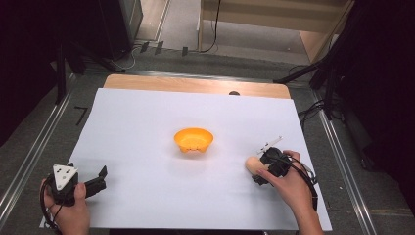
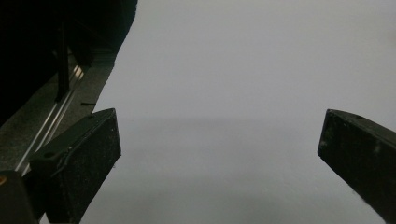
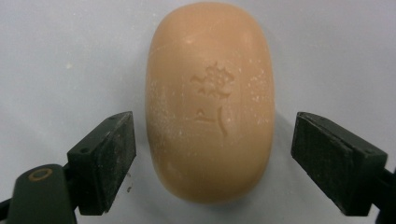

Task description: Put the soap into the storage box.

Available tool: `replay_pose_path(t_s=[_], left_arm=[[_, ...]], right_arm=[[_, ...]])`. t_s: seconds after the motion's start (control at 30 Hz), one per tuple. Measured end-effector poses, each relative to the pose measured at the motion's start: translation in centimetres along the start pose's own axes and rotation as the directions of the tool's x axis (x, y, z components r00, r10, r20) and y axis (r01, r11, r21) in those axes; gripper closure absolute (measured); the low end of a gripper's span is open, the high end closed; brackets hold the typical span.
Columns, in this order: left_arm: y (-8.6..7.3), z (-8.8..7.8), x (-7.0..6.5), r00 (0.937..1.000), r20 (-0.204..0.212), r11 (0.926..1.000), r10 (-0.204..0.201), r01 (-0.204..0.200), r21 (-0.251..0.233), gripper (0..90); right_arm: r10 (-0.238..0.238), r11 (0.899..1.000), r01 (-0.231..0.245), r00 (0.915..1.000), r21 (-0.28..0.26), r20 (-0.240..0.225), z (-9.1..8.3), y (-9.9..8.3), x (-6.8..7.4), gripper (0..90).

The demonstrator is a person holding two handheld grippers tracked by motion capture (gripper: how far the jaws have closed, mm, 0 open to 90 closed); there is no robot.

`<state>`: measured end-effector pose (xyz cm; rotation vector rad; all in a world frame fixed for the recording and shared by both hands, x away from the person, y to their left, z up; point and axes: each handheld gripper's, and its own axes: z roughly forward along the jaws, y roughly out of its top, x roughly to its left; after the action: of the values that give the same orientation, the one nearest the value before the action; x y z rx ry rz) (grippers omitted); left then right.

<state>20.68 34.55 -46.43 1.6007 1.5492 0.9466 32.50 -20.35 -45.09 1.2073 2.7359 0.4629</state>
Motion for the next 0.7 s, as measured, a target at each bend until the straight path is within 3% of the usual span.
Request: replay_pose_path(t_s=[0.33, 0.7], left_arm=[[0.0, 0.0, 0.0, 1.0, 0.002, 1.0, -0.003, 0.003, 0.0, 0.0], [0.0, 0.0, 0.0, 1.0, 0.002, 1.0, 0.001, -0.001, 0.006, 0.0]], right_arm=[[0.013, 1.0, -0.013, 0.9997, 0.016, 0.019, 0.6, 0.9, 0.1, 22.7], [0.035, 0.999, -0.035, 0.9994, 0.017, -0.002, 0.8, 1.3, 0.1, 30.4]])
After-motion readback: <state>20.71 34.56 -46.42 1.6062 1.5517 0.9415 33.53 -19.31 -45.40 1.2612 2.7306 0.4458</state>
